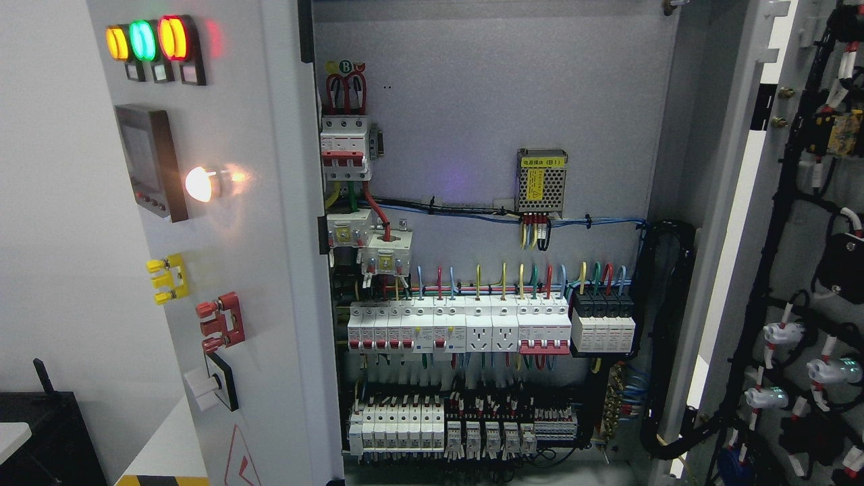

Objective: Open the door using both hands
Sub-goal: 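Keep swinging the lamp-panel door open with the right hand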

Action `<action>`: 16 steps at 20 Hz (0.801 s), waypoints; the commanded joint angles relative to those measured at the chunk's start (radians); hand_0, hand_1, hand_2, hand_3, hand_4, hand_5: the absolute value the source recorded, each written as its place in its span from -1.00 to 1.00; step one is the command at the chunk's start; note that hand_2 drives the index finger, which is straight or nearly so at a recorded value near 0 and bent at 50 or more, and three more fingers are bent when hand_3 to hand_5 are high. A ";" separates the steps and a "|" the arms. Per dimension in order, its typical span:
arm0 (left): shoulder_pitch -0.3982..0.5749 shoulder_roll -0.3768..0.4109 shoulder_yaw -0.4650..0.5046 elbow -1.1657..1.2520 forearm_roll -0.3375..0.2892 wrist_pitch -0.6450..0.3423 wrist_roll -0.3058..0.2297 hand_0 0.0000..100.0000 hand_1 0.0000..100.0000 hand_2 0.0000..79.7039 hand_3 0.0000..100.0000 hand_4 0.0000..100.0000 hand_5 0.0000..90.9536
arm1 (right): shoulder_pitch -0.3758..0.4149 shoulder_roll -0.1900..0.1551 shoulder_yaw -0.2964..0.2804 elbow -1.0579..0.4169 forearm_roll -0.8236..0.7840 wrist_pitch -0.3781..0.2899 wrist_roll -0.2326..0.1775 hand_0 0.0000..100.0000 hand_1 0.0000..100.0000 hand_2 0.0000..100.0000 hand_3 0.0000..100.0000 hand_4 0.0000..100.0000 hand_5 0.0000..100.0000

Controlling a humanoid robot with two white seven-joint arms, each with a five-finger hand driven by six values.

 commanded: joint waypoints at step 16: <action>0.000 0.000 -0.017 0.000 0.000 -0.001 0.001 -1.00 -1.00 -1.00 -1.00 -1.00 -1.00 | 0.005 0.014 0.116 -0.071 0.000 -0.001 -0.072 -0.24 -1.00 -1.00 -1.00 -1.00 -1.00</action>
